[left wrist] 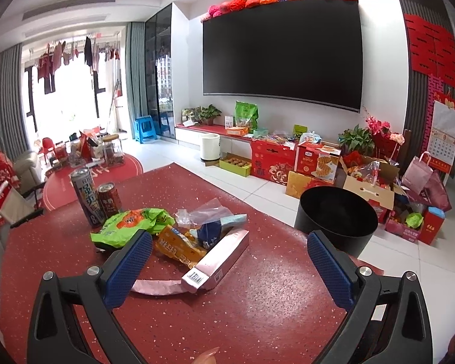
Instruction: Collect trash
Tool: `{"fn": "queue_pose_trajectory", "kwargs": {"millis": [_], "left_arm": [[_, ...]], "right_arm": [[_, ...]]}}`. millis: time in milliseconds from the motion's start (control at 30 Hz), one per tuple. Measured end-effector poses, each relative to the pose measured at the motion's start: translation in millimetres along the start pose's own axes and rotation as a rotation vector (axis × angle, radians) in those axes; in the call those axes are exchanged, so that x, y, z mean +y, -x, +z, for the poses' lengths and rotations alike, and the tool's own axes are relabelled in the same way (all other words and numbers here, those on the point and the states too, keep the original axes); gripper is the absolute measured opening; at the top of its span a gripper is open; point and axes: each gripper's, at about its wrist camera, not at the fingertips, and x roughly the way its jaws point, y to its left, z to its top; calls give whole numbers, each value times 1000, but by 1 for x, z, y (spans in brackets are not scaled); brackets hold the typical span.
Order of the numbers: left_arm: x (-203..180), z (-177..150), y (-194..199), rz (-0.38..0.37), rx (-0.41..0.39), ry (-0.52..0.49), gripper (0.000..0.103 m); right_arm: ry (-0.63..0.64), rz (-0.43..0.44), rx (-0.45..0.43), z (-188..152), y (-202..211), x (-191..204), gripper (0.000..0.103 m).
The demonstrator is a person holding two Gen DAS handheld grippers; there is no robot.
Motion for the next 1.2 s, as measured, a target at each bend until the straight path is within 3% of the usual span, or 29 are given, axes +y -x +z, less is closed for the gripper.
{"fn": "queue_pose_trajectory", "kwargs": {"millis": [433,633,733,967,1200], "left_arm": [[-34,9,-1,36,5,-32,103],[-31,9,-16,19,40,-13,103],[-26,6,-20,53,21,-23,103],[26,1,-24,113,44,78,103],[108,-17,-46,212,168,239,103]], "right_arm": [[-59,30,11,0,-10,-32,103],[-61,40,50,-9,-24,-38,103],[-51,78,82,-14,-33,-37,103],[-26,197,222,-29,-70,-39,103],[73,343,503,-58,-135,-19,103]]}}
